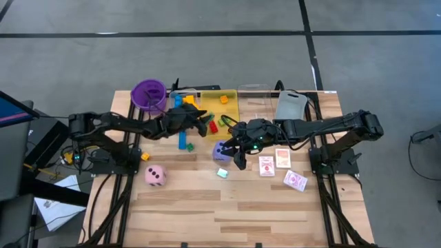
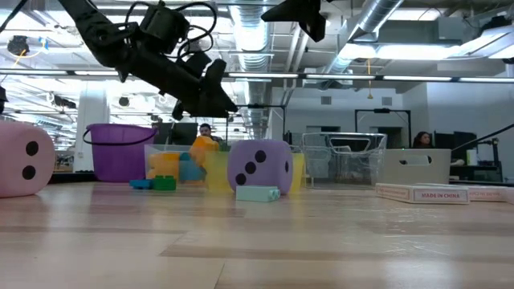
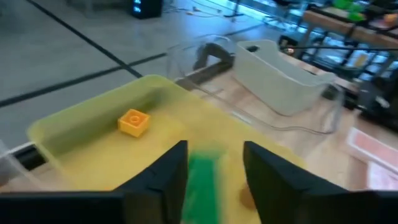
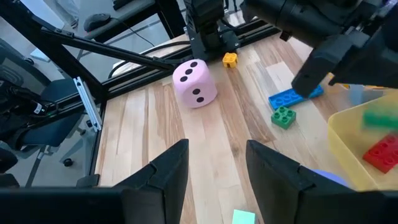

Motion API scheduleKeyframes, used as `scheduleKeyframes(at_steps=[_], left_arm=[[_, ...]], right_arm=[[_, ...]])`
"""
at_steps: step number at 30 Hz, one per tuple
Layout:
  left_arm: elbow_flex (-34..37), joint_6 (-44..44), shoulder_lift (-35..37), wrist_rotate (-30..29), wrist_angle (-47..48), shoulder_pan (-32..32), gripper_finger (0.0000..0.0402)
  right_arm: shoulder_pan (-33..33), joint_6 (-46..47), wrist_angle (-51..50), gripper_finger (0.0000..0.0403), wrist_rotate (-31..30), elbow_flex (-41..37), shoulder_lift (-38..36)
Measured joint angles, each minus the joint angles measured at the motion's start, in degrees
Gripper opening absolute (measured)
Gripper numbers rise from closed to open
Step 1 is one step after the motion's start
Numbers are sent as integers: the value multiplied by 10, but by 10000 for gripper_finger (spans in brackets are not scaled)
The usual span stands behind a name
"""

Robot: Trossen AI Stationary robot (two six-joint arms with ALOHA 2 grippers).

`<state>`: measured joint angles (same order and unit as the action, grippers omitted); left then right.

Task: Pick & Place Toys
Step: Put the green eight stud game piece into the yellow bin, then put the green four stud game piece into the yellow bin

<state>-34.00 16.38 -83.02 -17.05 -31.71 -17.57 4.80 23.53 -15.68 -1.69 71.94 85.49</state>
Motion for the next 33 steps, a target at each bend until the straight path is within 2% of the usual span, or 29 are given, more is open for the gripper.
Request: scheduleKeyframes(at_steps=[6, 10, 12, 14, 18, 22, 27, 33], left_arm=[[0, 2, 0, 60, -4, 1, 225], [0, 1, 18, 176, 17, 2, 259], [0, -17, 35, 240, 62, 3, 268], [0, -59, 57, 272, 131, 7, 274], [0, -180, 112, 274, 312, 18, 278], [0, -285, 156, 241, 452, 23, 278], [0, -362, 171, 231, 479, 23, 278], [0, -371, 138, 243, 472, 23, 278]], right_arm=[[0, 0, 0, 154, 0, 0, 0], [0, 0, -1, 154, 0, 0, 0], [0, 0, -1, 154, 0, 0, 0], [0, 0, -1, 154, 0, 0, 0], [0, 0, -1, 154, 1, 0, 0], [0, 0, -1, 154, 1, 0, 0], [0, 0, -1, 154, 0, 0, 0], [0, 0, -1, 154, 0, 0, 0]])
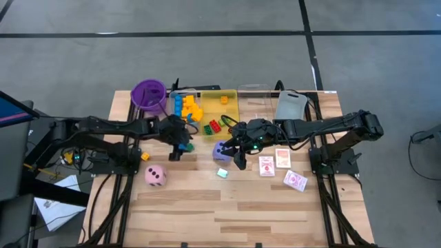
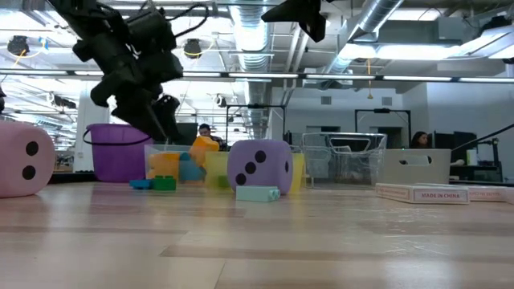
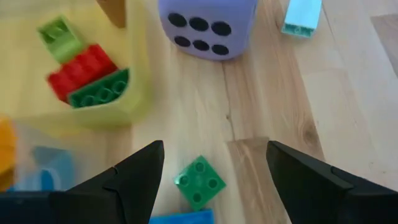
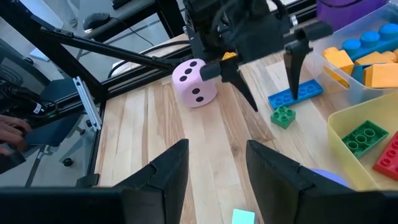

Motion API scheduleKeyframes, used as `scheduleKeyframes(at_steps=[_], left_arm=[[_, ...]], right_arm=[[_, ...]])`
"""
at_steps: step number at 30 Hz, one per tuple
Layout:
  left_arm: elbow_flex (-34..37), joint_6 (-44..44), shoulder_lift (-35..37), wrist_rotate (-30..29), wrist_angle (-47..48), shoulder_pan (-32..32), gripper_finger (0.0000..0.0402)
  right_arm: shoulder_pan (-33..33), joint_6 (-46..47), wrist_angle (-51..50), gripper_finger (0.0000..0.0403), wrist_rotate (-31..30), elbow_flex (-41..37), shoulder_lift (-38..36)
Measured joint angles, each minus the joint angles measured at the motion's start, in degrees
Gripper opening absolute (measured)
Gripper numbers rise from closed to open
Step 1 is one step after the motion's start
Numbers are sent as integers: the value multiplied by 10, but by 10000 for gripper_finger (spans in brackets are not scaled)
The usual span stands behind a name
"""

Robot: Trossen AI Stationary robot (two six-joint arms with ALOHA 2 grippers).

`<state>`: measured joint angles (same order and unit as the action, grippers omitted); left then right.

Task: Pick & Place Toys
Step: Put the green four stud game piece into the yellow bin

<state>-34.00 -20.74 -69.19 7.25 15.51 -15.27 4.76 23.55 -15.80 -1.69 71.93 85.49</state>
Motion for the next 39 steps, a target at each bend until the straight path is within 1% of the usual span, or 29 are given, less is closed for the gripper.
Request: scheduleKeyframes(at_steps=[8, 14, 20, 29, 39], left_arm=[[0, -2, -65, 3, -19, 0, 278], [0, -56, -103, -7, -24, 0, 278], [0, -57, -121, -39, -34, 0, 278], [0, -60, -139, -39, -17, 0, 278], [0, -60, -139, -39, -5, 0, 278]], right_arm=[[0, 0, -3, 154, 0, 0, 0], [1, 0, -4, 154, 0, 0, 0], [1, 5, -5, 154, 0, 0, 0], [1, 5, -5, 154, 0, 0, 0], [1, 5, -5, 154, 0, 0, 0]])
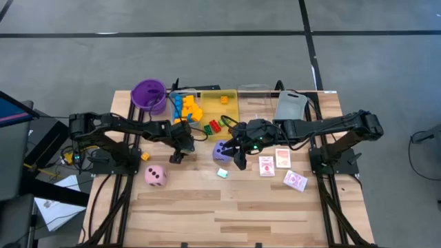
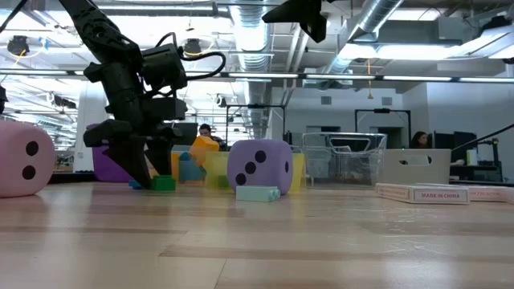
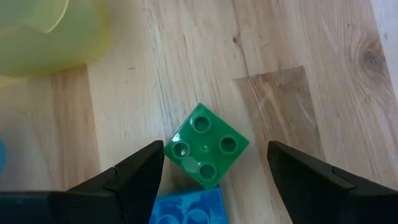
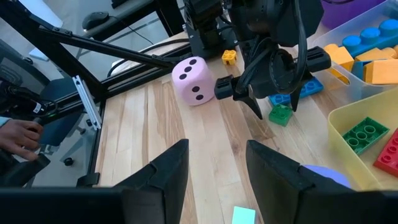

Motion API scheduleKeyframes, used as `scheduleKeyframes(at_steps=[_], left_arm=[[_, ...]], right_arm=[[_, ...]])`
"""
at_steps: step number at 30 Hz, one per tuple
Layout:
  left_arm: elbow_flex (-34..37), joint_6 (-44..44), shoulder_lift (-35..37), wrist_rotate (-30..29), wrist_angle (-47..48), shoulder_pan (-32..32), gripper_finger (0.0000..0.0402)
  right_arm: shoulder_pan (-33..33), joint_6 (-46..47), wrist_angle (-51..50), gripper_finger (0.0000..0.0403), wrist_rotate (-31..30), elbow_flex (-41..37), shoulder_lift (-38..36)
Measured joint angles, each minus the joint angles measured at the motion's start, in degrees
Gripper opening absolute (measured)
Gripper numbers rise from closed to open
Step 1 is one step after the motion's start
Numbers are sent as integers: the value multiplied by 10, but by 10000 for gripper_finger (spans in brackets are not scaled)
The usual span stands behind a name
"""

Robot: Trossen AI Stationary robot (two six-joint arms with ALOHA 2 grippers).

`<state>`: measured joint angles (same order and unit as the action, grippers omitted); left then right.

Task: Pick & Place Toys
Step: Put the green four stud game piece into the yellow bin

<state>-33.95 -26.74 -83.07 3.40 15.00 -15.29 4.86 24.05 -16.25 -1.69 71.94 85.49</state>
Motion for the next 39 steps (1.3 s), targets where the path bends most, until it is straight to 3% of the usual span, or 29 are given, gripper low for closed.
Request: scheduleKeyframes(at_steps=[16, 28, 39], left_arm=[[0, 35, 1, 6, 46, 0, 278], [0, 0, 1, -10, -7, 0, 278], [0, -35, 1, 36, 24, 0, 278]], right_arm=[[0, 0, 0, 154, 1, 0, 0], [1, 0, 0, 154, 1, 0, 0], [12, 0, 0, 154, 2, 0, 0]])
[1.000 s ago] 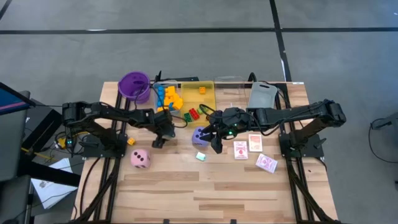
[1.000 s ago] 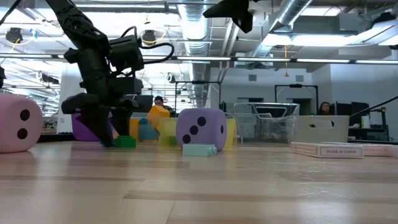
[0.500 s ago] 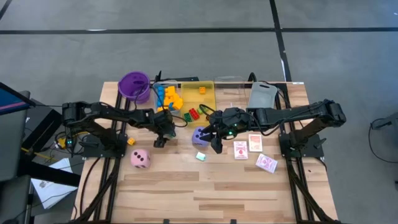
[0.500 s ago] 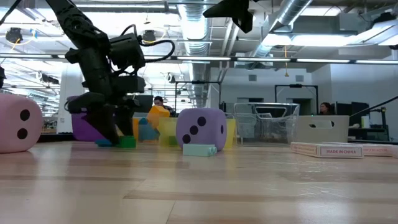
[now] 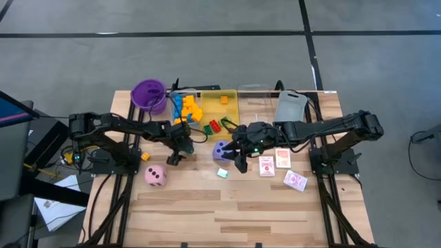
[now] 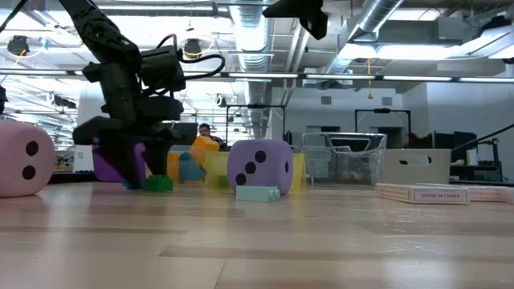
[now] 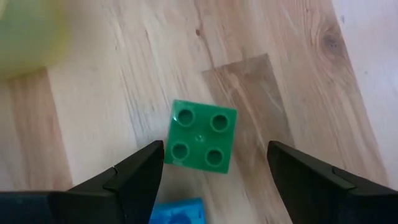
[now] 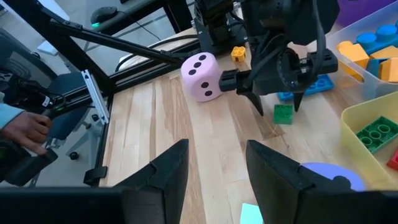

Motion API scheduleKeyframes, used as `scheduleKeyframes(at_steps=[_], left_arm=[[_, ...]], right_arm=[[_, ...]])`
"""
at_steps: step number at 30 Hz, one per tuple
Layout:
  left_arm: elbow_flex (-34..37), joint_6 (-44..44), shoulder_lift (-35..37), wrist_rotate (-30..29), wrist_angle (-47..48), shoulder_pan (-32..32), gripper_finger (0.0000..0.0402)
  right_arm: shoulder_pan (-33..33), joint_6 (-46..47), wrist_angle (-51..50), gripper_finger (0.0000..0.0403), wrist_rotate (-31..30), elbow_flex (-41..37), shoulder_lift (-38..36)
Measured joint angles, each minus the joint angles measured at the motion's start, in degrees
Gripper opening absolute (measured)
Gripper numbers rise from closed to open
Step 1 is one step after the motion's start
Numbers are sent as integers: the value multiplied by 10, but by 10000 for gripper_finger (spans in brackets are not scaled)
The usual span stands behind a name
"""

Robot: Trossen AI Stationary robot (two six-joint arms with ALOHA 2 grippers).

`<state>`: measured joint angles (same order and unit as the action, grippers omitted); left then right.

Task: Pick & Place Toys
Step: Put the green four stud game piece into the yellow bin

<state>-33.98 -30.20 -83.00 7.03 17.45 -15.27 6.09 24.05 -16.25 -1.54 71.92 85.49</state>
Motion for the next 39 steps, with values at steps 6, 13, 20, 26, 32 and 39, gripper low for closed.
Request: scheduleKeyframes(at_steps=[6, 13, 20, 26, 32, 39], left_arm=[[0, 0, 0, 1, -25, 0, 278], [0, 0, 0, 1, -23, 0, 240], [0, 0, 0, 1, -23, 0, 167], [0, 9, 0, 20, -32, 0, 123], [0, 80, 19, 99, -130, 0, 138], [0, 142, 71, 58, -349, -3, 133]], right_arm=[[0, 0, 0, 154, -1, 0, 0], [0, 0, 0, 154, -2, 0, 0], [0, 0, 0, 154, -2, 0, 0], [0, 0, 0, 154, -2, 0, 0], [0, 0, 0, 154, -2, 0, 0], [-1, 0, 0, 154, -2, 0, 0]])
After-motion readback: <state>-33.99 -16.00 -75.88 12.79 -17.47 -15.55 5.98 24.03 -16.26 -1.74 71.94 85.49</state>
